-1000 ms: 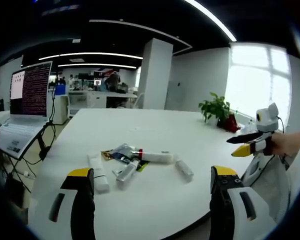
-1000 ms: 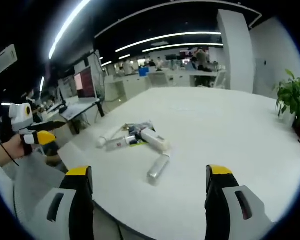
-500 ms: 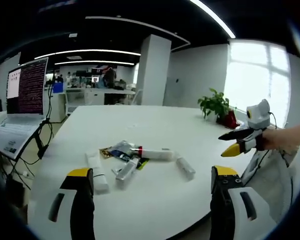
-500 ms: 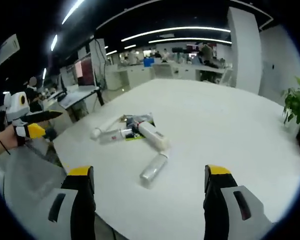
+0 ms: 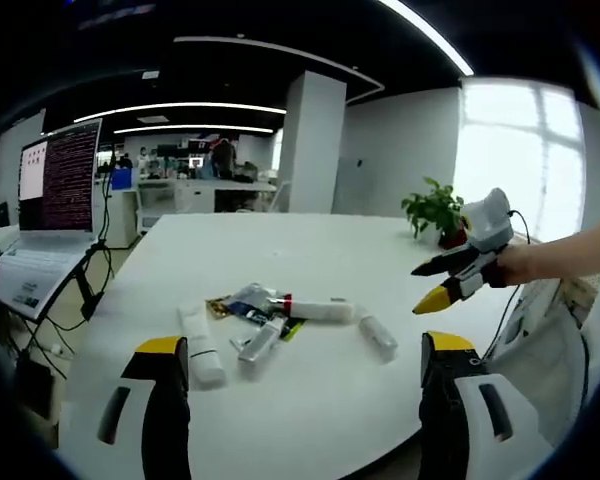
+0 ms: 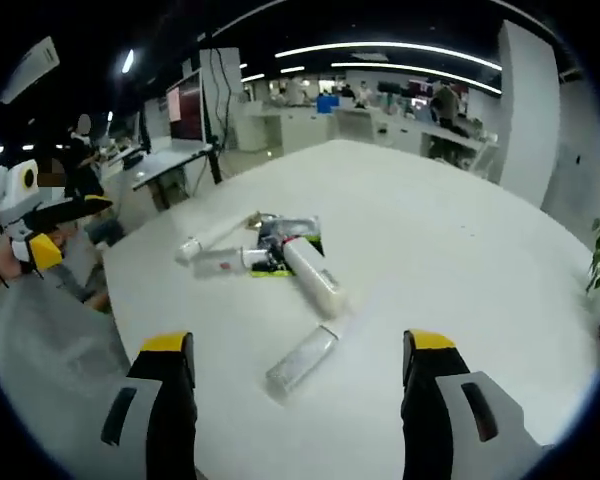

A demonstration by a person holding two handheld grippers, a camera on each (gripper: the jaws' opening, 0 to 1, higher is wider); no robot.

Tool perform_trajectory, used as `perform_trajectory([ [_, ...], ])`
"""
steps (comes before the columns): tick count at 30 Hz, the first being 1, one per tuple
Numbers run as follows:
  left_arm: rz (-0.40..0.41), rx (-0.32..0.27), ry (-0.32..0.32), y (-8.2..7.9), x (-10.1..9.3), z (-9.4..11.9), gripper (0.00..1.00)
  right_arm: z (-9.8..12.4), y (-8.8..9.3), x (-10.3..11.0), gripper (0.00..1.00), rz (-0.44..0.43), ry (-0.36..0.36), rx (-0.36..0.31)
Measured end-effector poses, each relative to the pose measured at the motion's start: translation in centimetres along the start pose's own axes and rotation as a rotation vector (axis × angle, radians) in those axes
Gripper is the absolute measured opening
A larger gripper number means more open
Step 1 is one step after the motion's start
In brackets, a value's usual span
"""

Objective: Arrange the skincare products in the storage area until every visible bottle or jar stands upright without overlapping.

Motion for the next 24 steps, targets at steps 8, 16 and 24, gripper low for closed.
perform_trajectory([
  [8,0.018,-0.006,-0.013,-0.1,0.2,0.1,0.88,-2.6,-1.5,-1.2,0.80,0.096,-0.037,0.075],
  [16,0.040,0.002,-0.024,0.0,0.5,0.0,0.88,-6.0,-1.3,-2.8,0.76,0.180,-0.068,0.175],
  [24,0.067,0.020,-0.023,0.3,0.6,0.0,0.87,-8.1,-2.5,-3.3,0.71,0.205,-0.122,0.224],
])
Point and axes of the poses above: the point that each gripper's makers call its tool centre point, and the gripper's own axes: z roughly backward along the fingers, x roughly to its left, y roughly out of its underside, the point moved 6 cm from there along z, roughly backward along the fingers, and after that the axes turned 5 degrees about -y, right-handed, at the moved point
